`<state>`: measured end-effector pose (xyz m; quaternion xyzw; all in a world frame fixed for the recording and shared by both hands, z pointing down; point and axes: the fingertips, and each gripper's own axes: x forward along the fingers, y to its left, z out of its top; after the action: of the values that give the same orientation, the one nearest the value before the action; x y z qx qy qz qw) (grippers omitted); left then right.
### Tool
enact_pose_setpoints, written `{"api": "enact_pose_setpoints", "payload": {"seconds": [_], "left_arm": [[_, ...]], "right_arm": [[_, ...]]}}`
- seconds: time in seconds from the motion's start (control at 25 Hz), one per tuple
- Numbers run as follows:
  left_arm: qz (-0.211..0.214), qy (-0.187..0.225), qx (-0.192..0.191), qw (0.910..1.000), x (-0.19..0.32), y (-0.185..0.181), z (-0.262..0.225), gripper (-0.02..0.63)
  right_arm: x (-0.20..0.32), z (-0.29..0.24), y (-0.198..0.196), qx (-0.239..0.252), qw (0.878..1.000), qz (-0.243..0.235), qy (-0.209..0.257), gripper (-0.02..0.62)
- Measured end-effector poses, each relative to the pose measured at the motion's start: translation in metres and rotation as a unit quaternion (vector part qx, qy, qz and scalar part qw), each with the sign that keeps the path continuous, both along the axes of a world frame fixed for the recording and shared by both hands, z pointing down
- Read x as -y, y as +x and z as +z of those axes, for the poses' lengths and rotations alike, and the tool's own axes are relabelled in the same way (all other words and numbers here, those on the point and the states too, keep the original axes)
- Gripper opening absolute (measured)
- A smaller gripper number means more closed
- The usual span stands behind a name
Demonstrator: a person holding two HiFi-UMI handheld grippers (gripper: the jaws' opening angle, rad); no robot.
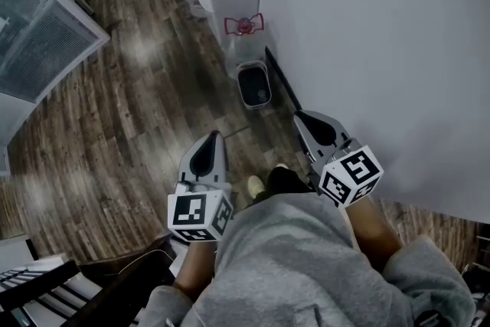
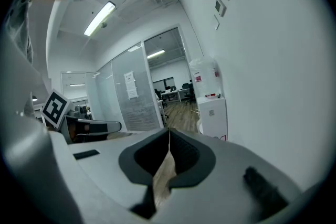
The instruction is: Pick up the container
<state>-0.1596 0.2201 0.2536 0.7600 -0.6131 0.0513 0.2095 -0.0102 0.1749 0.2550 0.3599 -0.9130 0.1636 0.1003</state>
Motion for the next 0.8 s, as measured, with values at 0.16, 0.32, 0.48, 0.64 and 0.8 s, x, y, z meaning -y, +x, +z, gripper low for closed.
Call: {"api": "enact_pose_setpoints", "payload": {"seconds": [0.16,0.32,0.48,0.64,0.8], "left_arm": [[0.002,-0.004,-0.002,1.0,0.009,0.0,0.005,0.012],[0.003,-0.001,0.001,1.0,0.022,0.001,0.004,0.012],[0.0,-0.002,0.007,1.0,0.046,-0.001,0.007,0.012],[0.005,-0.006,0.011,0.9999,0.078,0.002,0.01,0.012],[0.011,-0.016,0.016,0.9997,0.123,0.006,0.016,0.012]], "right_arm": [[0.01,0.002,-0.002,-0.001,1.0,0.0,0.003,0.026],[0.024,0.004,-0.002,-0.003,1.0,-0.003,0.008,0.025],[0.052,0.011,0.002,-0.006,1.0,0.0,0.015,0.025],[0.088,0.015,0.01,-0.002,1.0,0.009,0.008,0.025],[0.13,0.022,0.014,-0.002,1.0,0.015,-0.002,0.025]]}}
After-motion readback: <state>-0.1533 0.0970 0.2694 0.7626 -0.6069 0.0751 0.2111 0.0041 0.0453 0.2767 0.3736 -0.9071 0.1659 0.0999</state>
